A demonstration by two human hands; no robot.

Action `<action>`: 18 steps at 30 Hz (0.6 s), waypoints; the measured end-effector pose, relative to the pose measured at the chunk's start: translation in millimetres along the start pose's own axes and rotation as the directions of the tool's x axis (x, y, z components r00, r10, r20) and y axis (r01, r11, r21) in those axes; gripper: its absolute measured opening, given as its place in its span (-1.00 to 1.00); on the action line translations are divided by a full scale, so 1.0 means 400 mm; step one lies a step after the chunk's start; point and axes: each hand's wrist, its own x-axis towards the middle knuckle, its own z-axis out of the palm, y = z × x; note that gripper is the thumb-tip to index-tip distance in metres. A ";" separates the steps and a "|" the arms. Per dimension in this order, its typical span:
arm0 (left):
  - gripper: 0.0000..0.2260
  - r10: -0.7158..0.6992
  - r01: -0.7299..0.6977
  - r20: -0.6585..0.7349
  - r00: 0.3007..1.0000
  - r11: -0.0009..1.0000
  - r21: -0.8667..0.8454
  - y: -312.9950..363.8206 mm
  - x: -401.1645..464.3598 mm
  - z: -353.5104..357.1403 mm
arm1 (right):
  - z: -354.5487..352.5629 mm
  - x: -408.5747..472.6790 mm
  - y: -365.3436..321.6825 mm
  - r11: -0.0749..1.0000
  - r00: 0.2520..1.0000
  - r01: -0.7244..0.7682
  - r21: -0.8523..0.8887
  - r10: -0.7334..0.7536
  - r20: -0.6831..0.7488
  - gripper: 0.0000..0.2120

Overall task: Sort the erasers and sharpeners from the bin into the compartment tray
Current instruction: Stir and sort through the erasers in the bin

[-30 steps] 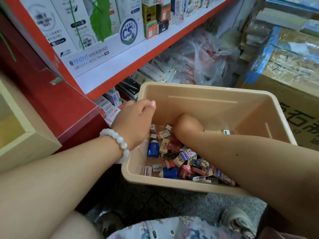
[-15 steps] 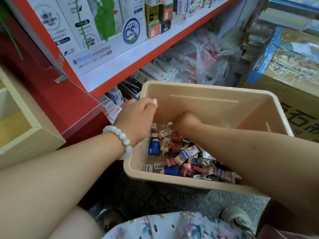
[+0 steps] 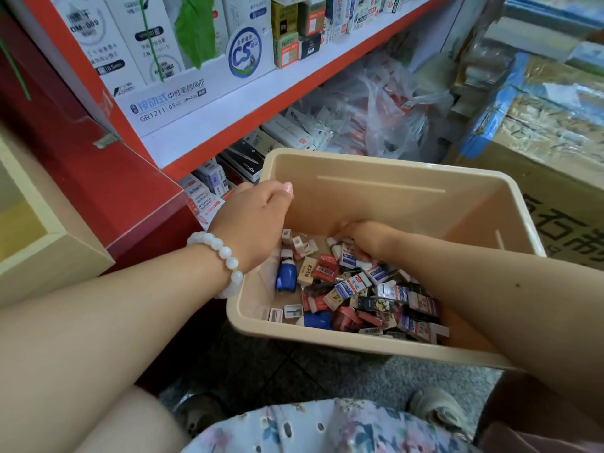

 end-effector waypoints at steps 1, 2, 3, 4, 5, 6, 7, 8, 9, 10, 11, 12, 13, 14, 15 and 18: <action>-0.65 0.001 -0.001 -0.003 1.000 1.000 -0.003 -0.001 0.000 0.000 | 0.001 -0.003 0.004 0.999 1.000 0.017 -0.039 -0.016 0.024 -0.78; -0.65 0.001 -0.001 -0.005 1.000 1.000 -0.004 -0.001 -0.001 -0.001 | 0.000 -0.020 -0.007 1.000 0.999 0.030 -0.001 -0.030 0.031 -0.77; -0.65 0.002 -0.002 -0.006 1.000 1.000 -0.004 -0.002 0.000 -0.001 | 0.003 -0.021 -0.007 0.999 0.998 0.047 0.011 -0.047 0.030 -0.69; -0.65 0.004 -0.004 -0.005 1.000 1.000 -0.004 -0.002 0.000 -0.001 | 0.002 -0.031 -0.014 0.999 0.998 0.049 -0.004 -0.049 0.039 -0.60; -0.65 0.006 -0.006 -0.005 1.000 1.000 -0.004 -0.002 0.000 -0.001 | 0.000 -0.028 -0.006 0.998 0.998 0.051 -0.042 -0.050 0.035 -0.53; -0.65 0.009 -0.009 -0.003 1.000 1.000 -0.002 -0.003 0.001 -0.001 | -0.003 -0.042 -0.010 0.995 0.998 0.057 -0.077 -0.056 0.024 -0.51; -0.65 0.010 -0.010 -0.001 1.000 1.000 0.000 -0.004 0.001 0.000 | -0.008 -0.039 -0.005 0.994 0.998 0.055 -0.094 -0.055 0.005 -0.50; -0.65 0.010 -0.010 -0.001 1.000 1.000 0.003 -0.004 0.001 0.000 | -0.017 -0.047 -0.010 0.996 0.999 0.034 -0.087 -0.034 -0.008 -0.53; -0.65 0.009 -0.009 -0.002 1.000 1.000 0.006 -0.004 0.001 0.000 | -0.023 -0.043 -0.008 0.998 0.999 0.004 -0.060 -0.007 -0.045 -0.58; -0.64 0.007 -0.007 -0.002 1.000 1.000 0.007 -0.003 0.001 0.000 | -0.030 -0.037 -0.008 0.998 0.997 -0.022 -0.058 0.017 -0.082 -0.65; -0.63 0.005 -0.005 -0.003 1.000 1.000 0.010 -0.003 0.001 0.000 | -0.030 -0.033 -0.011 0.998 0.989 -0.053 -0.041 0.046 -0.138 -0.71; -0.63 0.004 -0.004 -0.004 1.000 1.000 0.012 -0.002 0.001 -0.001 | -0.025 -0.026 -0.009 0.996 0.981 -0.055 -0.071 0.041 -0.190 -0.75; -0.63 0.003 -0.003 -0.005 1.000 1.000 0.012 -0.001 0.001 0.000 | -0.018 -0.017 -0.005 0.995 0.971 -0.066 -0.077 0.046 -0.233 -0.77; -0.63 0.004 -0.003 -0.007 1.000 1.000 0.011 0.000 -0.001 -0.001 | -0.007 -0.014 -0.010 0.992 0.969 -0.070 -0.101 0.043 -0.241 -0.79; -0.63 0.004 -0.004 -0.010 1.000 1.000 0.011 0.001 -0.002 -0.001 | 0.008 -0.010 -0.011 0.991 0.965 -0.061 -0.121 0.027 -0.261 -0.80; -0.63 0.004 -0.003 -0.014 1.000 1.000 0.015 0.004 -0.004 -0.003 | 0.044 0.008 -0.018 0.986 0.966 -0.081 -0.143 0.042 -0.256 -0.79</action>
